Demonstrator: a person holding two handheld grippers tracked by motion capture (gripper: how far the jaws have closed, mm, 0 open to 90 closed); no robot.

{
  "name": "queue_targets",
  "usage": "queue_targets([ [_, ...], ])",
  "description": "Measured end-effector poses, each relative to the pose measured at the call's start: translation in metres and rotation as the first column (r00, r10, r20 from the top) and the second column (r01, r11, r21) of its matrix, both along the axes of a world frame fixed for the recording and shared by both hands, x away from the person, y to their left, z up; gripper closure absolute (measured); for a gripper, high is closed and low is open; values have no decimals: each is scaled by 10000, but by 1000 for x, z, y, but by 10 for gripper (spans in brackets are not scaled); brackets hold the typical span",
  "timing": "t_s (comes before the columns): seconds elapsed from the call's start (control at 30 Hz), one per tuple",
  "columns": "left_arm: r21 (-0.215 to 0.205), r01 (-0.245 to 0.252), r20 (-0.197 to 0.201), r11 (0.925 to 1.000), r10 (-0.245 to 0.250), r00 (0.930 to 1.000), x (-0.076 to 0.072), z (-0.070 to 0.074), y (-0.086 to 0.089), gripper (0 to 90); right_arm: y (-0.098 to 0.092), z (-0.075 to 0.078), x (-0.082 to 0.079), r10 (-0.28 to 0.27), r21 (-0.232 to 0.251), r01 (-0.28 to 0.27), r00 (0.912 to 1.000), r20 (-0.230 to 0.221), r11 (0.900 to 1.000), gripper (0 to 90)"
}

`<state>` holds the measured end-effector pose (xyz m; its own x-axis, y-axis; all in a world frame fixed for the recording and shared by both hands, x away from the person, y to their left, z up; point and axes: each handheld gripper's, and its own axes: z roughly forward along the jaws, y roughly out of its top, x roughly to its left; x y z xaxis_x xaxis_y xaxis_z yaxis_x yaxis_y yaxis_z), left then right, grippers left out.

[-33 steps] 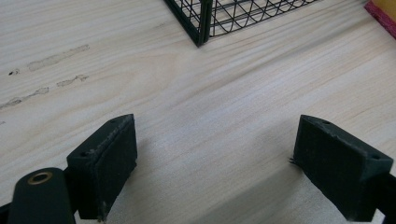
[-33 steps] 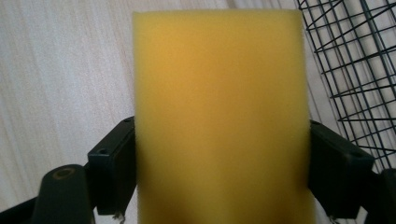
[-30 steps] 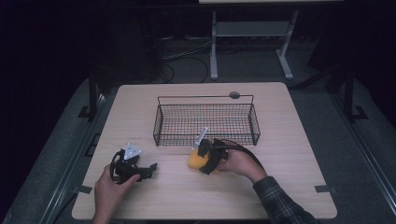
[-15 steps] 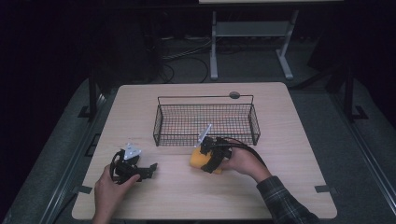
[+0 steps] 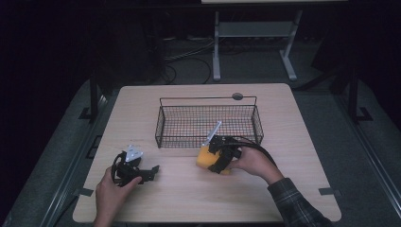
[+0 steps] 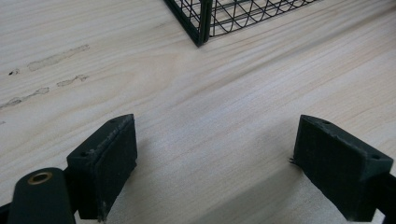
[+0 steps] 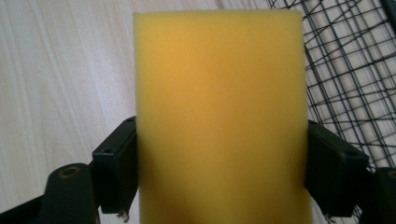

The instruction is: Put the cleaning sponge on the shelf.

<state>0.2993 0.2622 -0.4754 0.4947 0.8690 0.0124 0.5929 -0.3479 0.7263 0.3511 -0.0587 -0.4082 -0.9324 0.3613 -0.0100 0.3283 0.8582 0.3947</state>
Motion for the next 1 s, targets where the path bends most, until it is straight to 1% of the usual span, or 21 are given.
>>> queue_targets([
  [0.3,0,0,-2,10000,0,10000,0,0,0,126,-10,12,0,-190,39,190,9998,28,9998,228],
  [0.33,-1,-1,2,10000,1,10000,0,0,0,127,-11,13,0,-130,3,130,9999,57,9999,228],
  [0.57,0,-1,-1,10000,1,10000,0,0,0,126,-19,20,0,-227,-3,227,9997,87,9997,228],
  [0.83,4,2,2,10000,-2,10000,0,0,0,127,-29,31,0,-413,175,411,9991,135,9990,229],
  [1.0,4,3,0,10000,-3,10000,0,0,0,126,-35,35,1,-540,106,538,9983,216,9985,229],
])
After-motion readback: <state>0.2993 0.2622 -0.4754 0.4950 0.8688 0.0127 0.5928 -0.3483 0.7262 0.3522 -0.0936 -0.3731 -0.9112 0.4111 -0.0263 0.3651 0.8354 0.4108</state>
